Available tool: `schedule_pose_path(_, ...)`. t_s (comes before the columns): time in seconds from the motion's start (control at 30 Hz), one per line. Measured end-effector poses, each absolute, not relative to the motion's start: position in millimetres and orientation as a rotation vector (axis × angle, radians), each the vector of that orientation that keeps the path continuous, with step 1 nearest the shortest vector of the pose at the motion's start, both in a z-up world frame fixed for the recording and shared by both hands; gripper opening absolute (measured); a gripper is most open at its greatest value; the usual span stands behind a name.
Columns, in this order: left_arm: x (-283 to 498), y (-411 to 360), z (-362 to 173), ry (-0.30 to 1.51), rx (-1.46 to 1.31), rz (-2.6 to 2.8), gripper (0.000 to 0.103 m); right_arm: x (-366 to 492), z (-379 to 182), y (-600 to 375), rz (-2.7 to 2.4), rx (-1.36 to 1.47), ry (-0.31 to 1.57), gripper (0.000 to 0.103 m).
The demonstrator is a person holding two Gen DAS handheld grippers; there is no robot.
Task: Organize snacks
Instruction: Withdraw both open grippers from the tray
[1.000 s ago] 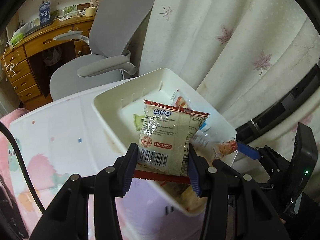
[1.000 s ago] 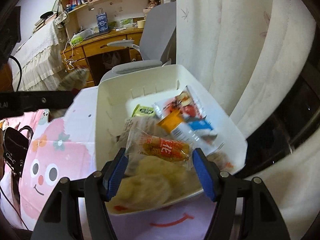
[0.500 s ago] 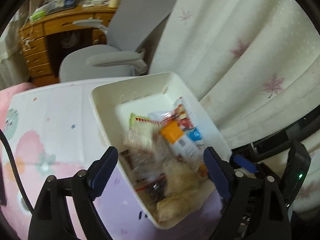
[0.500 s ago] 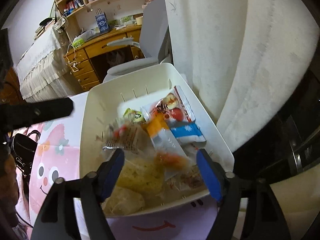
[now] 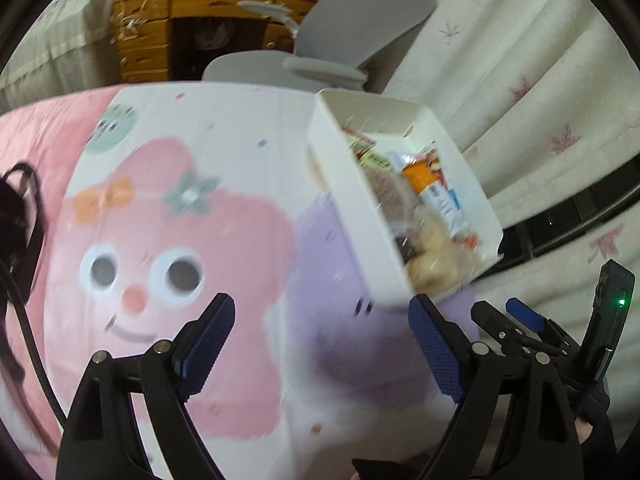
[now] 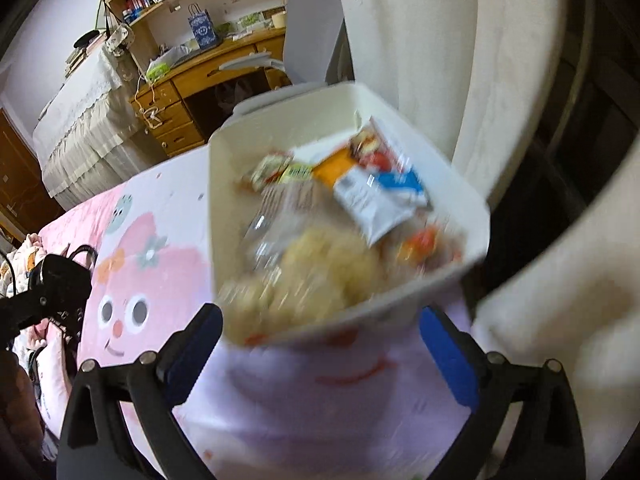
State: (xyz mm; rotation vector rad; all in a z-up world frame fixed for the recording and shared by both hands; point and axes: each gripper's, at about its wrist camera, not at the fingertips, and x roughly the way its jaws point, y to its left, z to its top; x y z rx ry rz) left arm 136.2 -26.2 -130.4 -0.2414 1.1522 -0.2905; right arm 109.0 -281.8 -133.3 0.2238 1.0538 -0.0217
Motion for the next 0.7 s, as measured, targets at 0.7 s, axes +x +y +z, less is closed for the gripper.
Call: schedule_pose_path(0.7, -9.1, 25.8, -25.0, 0.944, -0.135, -0.119, 0.090, -1.5, -54.1, -171.3, 0.271, 0.166, 1.101, 0.103)
